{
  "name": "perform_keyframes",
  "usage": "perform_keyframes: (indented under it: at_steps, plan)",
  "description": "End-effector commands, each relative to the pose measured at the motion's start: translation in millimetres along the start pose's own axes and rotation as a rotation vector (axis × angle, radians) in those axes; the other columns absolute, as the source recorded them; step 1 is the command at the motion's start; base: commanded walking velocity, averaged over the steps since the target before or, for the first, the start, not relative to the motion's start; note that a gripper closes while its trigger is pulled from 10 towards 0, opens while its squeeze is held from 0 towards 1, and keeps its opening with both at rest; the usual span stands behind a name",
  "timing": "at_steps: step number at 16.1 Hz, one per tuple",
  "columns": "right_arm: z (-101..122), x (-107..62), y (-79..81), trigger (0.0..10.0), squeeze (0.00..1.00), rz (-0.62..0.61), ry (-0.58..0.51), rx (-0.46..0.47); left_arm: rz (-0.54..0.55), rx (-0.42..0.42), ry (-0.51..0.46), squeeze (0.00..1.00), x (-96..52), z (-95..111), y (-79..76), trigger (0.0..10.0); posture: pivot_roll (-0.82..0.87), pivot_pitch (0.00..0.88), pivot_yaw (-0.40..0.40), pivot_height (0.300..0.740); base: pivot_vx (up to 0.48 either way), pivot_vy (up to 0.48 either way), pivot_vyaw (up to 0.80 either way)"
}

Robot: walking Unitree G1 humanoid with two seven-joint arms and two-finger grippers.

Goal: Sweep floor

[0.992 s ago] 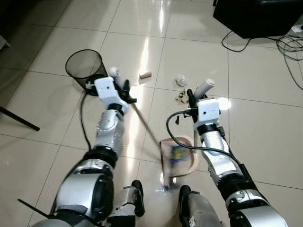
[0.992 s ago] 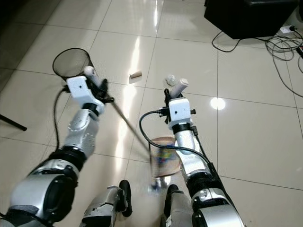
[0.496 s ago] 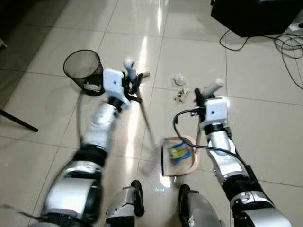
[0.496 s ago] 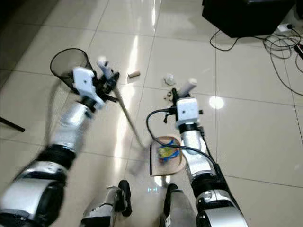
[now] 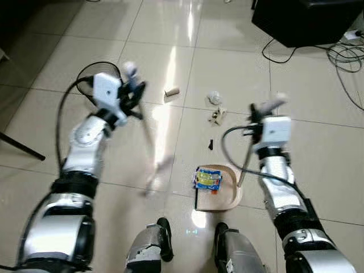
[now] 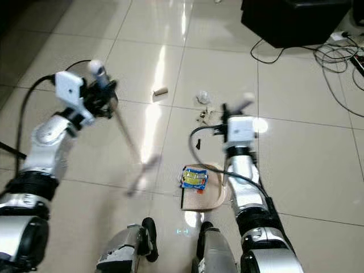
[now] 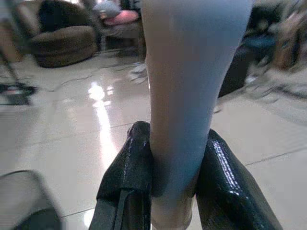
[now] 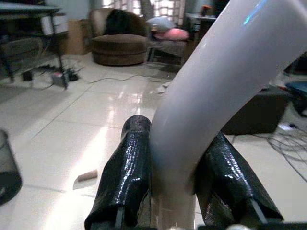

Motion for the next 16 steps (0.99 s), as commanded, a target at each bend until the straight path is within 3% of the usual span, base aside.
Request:
perform_keyframes:
  at_steps: [1,3,5,7,11,12,16]
  plan:
    - [8.6,0.1,-2.4,10.0,0.0,-0.025,-0.044,0.042,0.037,0.033,0.01,0.0,-6.7,-4.7,7.4,10.0,0.06,0.219,0.057,0.74,0.0,0.0,0.0]
    - [5.6,-2.4,-7.5,10.0,0.0,-0.044,-0.034,0.047,0.045,0.021,0.026,0.0,-7.8,-12.9,1.9,10.0,0.06,0.212,0.056,0.74,0.0,0.0,0.0]
    - [5.5,-6.7,-8.1,10.0,0.0,-0.037,-0.045,0.055,0.041,-0.027,0.014,0.0,-0.2,-19.1,-16.8,10.0,0.04,0.205,0.059,0.74,0.0,0.0,0.0]
    - [10.2,-8.5,-5.8,10.0,0.0,-0.031,-0.071,0.078,0.052,-0.03,0.006,0.0,7.0,-18.4,-22.6,10.0,0.03,0.183,0.065,0.74,0.0,0.0,0.0]
    - [31.7,-7.1,-10.5,10.0,0.0,-0.048,-0.158,0.113,0.116,0.029,0.035,0.0,-0.5,-20.2,-1.1,10.0,0.01,0.158,0.088,0.74,0.0,0.0,0.0]
    - [56.6,-4.5,-22.8,10.0,0.0,-0.098,-0.233,0.158,0.16,0.053,0.065,0.0,-19.0,-29.1,17.3,10.0,0.0,0.142,0.088,0.74,0.0,0.0,0.0]
    - [92.0,-0.6,-43.7,10.0,0.0,-0.17,-0.307,0.266,0.215,-0.015,0.116,0.0,-45.9,-47.2,30.3,10.0,-0.02,0.125,0.076,0.74,0.0,0.0,0.0]
Point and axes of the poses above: a point about 5 cm out from each wrist's last joint towards the gripper, its own x axis pointing out of the wrist towards the gripper, its own z axis along the axis of the wrist's last joint, y = z × x, the point moved 4 cm from there along x, pointing out of the wrist towards the gripper, and after that the axes turned 3 degrees about -x, right-handed, at the moved point
